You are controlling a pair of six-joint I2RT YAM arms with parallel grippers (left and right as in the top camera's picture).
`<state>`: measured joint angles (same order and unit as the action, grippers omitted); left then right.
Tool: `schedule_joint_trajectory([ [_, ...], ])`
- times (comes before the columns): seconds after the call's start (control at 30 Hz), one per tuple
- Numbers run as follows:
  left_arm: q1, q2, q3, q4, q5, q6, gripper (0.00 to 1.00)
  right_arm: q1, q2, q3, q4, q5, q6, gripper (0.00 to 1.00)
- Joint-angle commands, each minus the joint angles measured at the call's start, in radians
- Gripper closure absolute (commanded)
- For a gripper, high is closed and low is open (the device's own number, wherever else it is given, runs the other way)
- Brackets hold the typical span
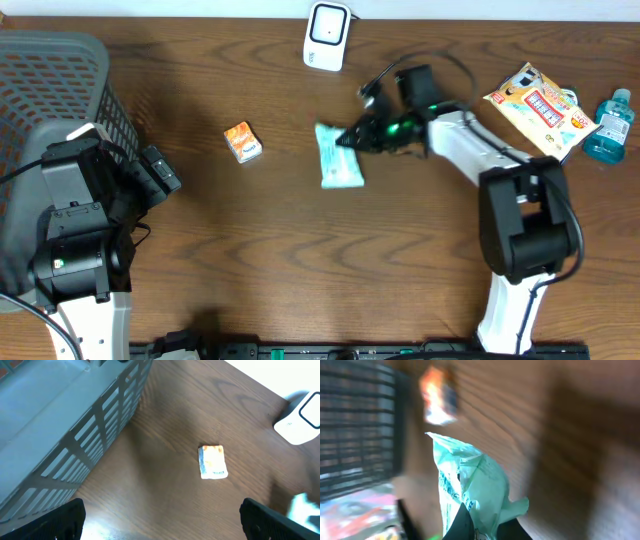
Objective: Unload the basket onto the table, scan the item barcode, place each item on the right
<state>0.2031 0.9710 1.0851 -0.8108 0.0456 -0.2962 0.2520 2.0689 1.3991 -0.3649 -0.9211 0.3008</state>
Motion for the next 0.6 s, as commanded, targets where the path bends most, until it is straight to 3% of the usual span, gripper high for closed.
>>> schedule_joint_trajectory([
  [0.0,0.006,0.002,0.005,0.0,-0.012,-0.009,0.02,-0.04,-0.079,0.023,0.076,-0.185,0.094,0.99],
  [0.3,0.006,0.002,0.005,0.0,-0.012,-0.009,0.02,-0.048,-0.149,0.023,0.329,0.048,0.286,0.99],
  [0.57,0.006,0.002,0.005,0.0,-0.012,-0.009,0.02,-0.044,-0.285,0.023,0.26,0.226,0.315,0.99],
])
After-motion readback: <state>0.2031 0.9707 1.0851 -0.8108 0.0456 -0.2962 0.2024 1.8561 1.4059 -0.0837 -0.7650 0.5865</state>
